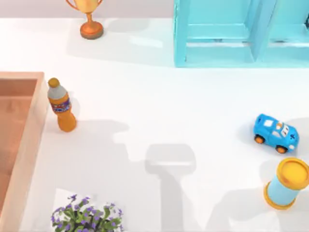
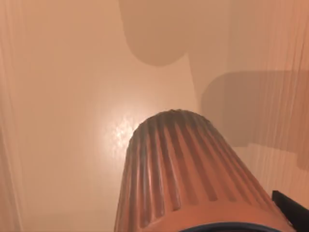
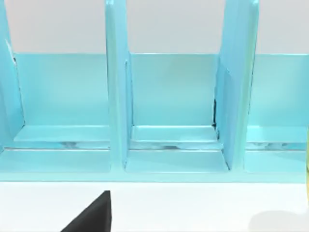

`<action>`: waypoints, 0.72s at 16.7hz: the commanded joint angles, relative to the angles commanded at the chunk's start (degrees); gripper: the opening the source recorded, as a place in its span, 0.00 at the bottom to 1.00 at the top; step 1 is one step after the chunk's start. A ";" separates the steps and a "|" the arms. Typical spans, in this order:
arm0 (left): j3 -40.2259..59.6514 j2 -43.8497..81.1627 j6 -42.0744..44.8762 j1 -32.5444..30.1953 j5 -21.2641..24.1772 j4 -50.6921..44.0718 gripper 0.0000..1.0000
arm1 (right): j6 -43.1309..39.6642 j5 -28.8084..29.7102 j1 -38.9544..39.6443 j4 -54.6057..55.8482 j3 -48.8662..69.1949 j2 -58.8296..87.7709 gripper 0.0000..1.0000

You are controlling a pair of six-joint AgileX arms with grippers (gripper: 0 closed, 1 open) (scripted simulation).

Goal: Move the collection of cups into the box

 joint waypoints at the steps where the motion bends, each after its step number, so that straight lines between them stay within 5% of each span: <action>1: 0.00 0.00 0.00 0.00 0.00 0.00 0.00 | 0.00 0.00 0.00 0.00 0.00 0.00 1.00; 12: 0.00 0.00 0.00 0.00 0.00 0.00 0.83 | 0.00 0.00 0.00 0.00 0.00 0.00 1.00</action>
